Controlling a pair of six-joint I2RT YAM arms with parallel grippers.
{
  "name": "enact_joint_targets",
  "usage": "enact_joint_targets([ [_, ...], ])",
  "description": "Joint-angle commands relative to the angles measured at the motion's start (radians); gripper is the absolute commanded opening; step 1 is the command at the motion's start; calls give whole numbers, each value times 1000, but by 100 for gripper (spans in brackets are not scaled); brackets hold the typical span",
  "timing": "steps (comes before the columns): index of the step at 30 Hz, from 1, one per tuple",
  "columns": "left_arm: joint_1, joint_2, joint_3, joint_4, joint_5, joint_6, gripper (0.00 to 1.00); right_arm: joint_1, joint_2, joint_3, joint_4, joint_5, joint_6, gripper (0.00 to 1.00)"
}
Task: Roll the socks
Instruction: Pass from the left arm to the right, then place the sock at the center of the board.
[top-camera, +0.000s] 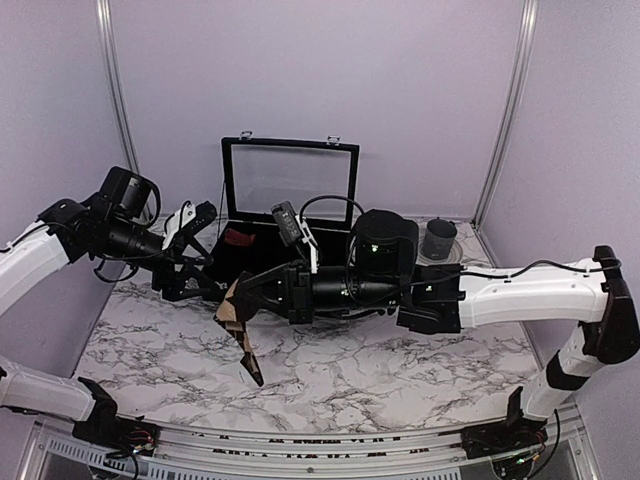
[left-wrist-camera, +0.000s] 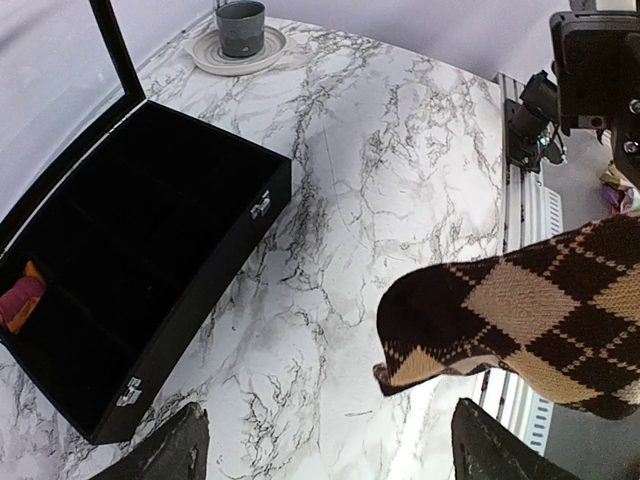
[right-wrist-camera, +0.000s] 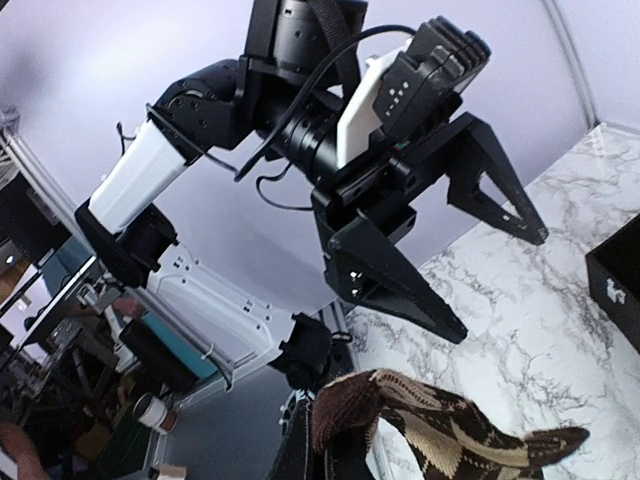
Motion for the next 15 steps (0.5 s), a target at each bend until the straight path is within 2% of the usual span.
enact_joint_targets([
  [1,4,-27,-53,-38,41,90,83,-72,0,-24,-166,-245,8,0],
  [4,-1,-1,-74,-42,42,122,81,-201,-59,-142,-268,-343,-7,0],
  [7,-46,62,-75,-59,22,166,78,-310,-121,-217,-446,-384,-109,0],
  [8,-111,123,-77,-47,-19,192,76,-369,-156,-245,-604,-340,-206,0],
  [9,-150,154,-76,-42,-33,203,75,-390,-159,-249,-662,-316,-234,0],
  [15,-309,357,-52,-29,-106,314,68,-436,-130,-231,-831,-194,-312,0],
])
